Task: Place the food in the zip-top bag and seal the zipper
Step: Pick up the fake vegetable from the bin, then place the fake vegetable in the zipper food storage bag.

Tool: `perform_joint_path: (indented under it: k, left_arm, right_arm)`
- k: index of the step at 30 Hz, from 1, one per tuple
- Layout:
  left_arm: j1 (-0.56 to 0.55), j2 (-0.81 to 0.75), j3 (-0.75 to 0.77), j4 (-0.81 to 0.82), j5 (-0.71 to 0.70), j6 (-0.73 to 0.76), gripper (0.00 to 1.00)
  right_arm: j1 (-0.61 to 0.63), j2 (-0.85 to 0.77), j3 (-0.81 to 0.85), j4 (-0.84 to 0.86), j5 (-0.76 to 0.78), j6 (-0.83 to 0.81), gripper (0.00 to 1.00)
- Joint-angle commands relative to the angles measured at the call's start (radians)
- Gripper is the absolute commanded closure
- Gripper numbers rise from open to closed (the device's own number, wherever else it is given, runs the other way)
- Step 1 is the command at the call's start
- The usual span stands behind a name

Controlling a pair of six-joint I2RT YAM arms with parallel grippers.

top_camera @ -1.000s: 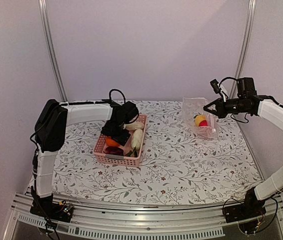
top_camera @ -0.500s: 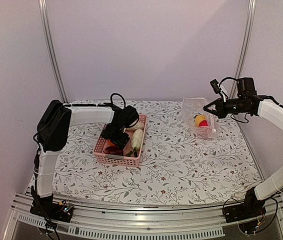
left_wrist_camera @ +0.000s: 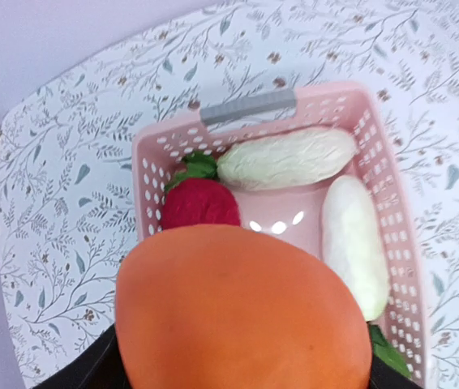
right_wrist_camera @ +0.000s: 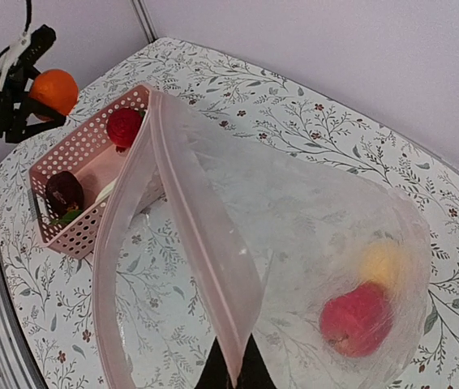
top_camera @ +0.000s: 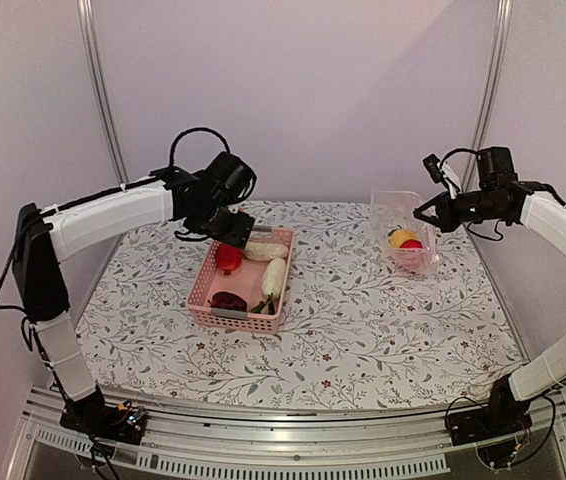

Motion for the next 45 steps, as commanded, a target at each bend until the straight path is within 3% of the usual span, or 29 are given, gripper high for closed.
perform_joint_path:
  k: [1,8,11,20,25,31,36,41,45]
  left_arm:
    - [-0.082,-0.108,-0.024,0.226,0.102,0.031,0.29]
    - [-0.266,-0.150,-0.030,0.641,0.321,0.106,0.29]
    - [-0.309,-0.112,-0.001,0.743,0.397,0.113,0.28]
    - [-0.351,0.121,0.246,0.721,0.379,0.100,0.25]
    - [-0.357,0.275,0.435,0.632,0.293,0.134,0.20]
    - [-0.361,0.378,0.593,0.578,0.142,0.205,0.03]
    - [-0.380,0.301,0.531,0.643,0.116,0.243,0.02]
    - [-0.420,0.088,0.270,0.857,0.119,0.304,0.02]
    - [-0.422,-0.062,0.085,0.904,0.073,0.304,0.02]
  right_arm:
    - [0.032,-0.042,0.045,-0.083,0.061,-0.028,1.00]
    - [0.071,-0.017,0.086,-0.125,0.065,-0.017,1.00]
    - [0.095,-0.016,0.100,-0.139,0.071,-0.015,1.00]
    - [0.123,-0.030,0.146,-0.196,0.032,0.003,1.00]
    - [0.122,-0.018,0.194,-0.237,-0.035,0.018,1.00]
    - [0.123,-0.018,0.242,-0.267,-0.058,0.039,1.00]
    - [0.123,0.003,0.258,-0.271,-0.010,0.057,1.00]
    - [0.122,0.038,0.253,-0.259,0.060,0.062,1.00]
    - [0.110,0.045,0.253,-0.240,0.113,0.063,1.00]
